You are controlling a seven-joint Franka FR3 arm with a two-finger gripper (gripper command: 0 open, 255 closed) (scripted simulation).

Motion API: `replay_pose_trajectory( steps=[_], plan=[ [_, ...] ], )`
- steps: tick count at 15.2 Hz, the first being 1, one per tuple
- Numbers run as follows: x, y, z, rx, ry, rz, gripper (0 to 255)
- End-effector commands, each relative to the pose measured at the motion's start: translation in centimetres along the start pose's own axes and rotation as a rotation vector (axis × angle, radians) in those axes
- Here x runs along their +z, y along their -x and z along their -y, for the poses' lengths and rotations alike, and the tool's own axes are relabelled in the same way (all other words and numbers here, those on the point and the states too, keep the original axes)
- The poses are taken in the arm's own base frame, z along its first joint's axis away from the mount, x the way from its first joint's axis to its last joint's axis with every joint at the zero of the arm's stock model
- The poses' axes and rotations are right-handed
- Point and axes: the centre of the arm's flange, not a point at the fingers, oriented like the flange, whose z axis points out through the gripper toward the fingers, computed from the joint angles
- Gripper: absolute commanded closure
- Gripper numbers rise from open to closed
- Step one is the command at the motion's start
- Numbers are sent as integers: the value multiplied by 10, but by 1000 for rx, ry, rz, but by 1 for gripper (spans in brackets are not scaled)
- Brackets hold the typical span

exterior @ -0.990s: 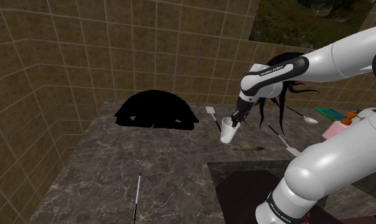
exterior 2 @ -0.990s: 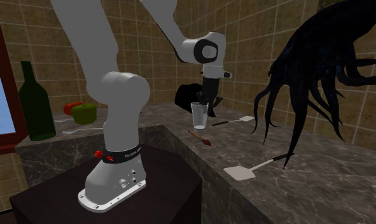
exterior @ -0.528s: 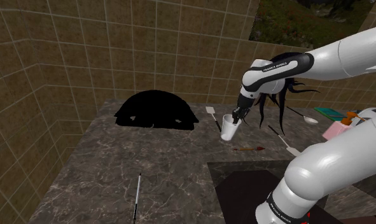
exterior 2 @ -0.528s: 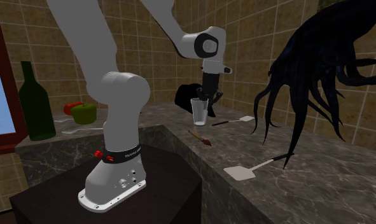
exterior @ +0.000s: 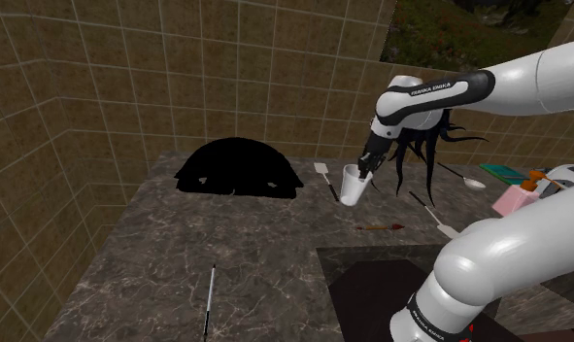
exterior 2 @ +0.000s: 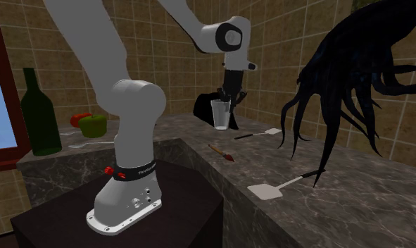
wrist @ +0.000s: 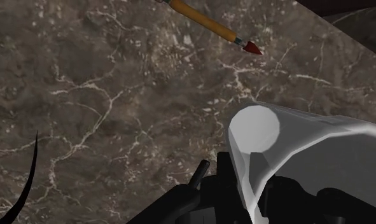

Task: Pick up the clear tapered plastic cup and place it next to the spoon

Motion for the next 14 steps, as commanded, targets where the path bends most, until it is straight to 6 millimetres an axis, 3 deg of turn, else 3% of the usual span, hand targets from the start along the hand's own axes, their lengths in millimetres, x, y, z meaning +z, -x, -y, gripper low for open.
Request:
replay_pose_trajectory(
  steps=[1,14],
  plan=[
    [-11,0,1,0,0,0,255],
    [-79,-2,9,0,0,0,255]
  ],
)
